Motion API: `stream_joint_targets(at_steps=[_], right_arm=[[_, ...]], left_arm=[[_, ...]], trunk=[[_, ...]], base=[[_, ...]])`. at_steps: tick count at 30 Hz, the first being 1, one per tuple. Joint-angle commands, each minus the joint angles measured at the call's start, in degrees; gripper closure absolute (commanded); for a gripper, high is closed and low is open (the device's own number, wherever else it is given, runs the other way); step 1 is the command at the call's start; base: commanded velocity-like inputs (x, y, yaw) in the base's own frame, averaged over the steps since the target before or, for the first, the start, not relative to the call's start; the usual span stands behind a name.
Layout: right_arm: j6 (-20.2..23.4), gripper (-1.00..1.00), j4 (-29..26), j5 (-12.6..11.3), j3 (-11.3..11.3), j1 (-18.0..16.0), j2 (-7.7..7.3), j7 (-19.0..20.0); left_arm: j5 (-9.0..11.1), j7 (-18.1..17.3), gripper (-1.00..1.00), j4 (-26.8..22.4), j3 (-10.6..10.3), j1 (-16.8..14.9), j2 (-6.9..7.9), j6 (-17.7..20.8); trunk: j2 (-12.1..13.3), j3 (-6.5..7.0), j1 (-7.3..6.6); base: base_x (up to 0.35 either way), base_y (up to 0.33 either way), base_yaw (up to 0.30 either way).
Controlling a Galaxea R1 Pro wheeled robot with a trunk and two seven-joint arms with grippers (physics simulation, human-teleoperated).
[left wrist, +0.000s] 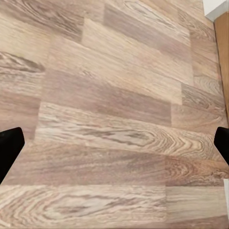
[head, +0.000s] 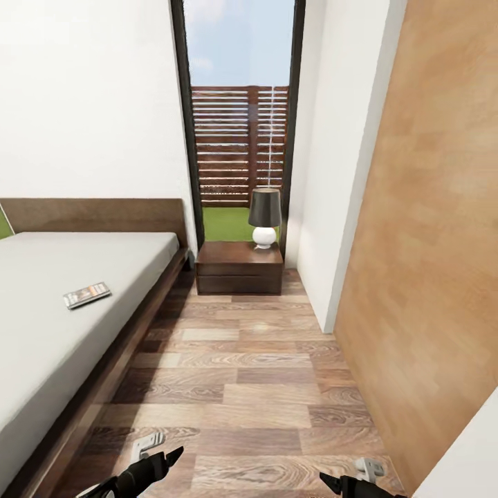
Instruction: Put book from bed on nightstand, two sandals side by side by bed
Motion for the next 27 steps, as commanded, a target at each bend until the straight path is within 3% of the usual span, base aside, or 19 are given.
stream_joint_targets(at_steps=[1,27], right_arm=[[0.00,-1.00,0.07,-0.09,-0.13,-0.05,-0.01,0.22],[0.00,-1.00,0.07,-0.09,-0.13,-0.05,0.00,0.21]], left_arm=[[0.46,-0.25,-1.00,0.02,0.11,-0.02,0.00,0.25],[0.37,-0.13,-1.00,1.68,0.02,-0.02,0.01,0.16]], trunk=[[-0.02,-0.05,-0.01],[-0.02,-0.05,-0.01]], base=[[0.019,-0.023,-0.263],[0.001,-0.001,-0.110]])
